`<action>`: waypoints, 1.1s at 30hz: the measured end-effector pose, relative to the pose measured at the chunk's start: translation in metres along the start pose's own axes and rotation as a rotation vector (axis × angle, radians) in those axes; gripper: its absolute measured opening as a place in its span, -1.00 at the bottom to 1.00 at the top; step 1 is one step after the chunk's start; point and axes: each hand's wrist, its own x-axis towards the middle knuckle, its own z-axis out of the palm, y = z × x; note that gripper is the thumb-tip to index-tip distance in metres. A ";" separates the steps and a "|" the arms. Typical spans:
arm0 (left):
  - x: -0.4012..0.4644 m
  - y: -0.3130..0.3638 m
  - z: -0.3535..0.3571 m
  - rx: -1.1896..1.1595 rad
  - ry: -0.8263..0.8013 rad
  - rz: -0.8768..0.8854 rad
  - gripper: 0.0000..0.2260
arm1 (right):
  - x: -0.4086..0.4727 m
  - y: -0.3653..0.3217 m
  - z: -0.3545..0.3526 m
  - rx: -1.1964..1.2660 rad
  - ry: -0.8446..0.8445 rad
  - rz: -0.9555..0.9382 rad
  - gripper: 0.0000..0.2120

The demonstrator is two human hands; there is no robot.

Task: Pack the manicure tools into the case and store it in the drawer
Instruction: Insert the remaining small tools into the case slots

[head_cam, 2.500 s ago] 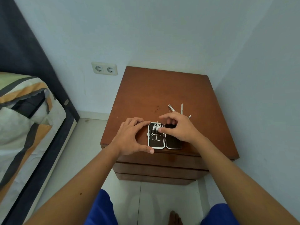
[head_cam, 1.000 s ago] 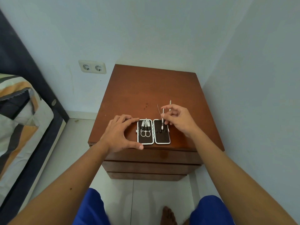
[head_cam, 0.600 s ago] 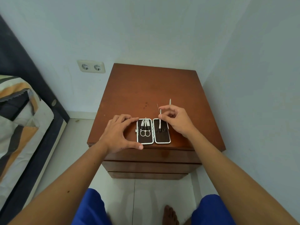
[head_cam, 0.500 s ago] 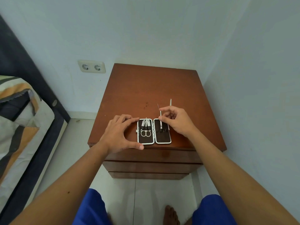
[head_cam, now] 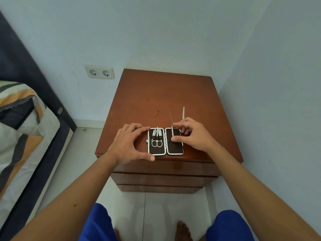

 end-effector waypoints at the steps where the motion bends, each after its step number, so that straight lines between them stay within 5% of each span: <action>1: 0.000 0.000 0.000 0.000 0.000 -0.001 0.07 | -0.001 -0.001 -0.002 -0.008 -0.023 0.004 -0.43; 15: 0.000 0.000 0.000 -0.003 0.003 0.003 0.07 | 0.009 -0.011 -0.013 -0.174 -0.174 -0.064 -0.15; 33: 0.001 -0.002 0.001 0.009 0.000 0.002 0.08 | -0.006 -0.015 -0.009 -0.180 -0.194 -0.053 -0.29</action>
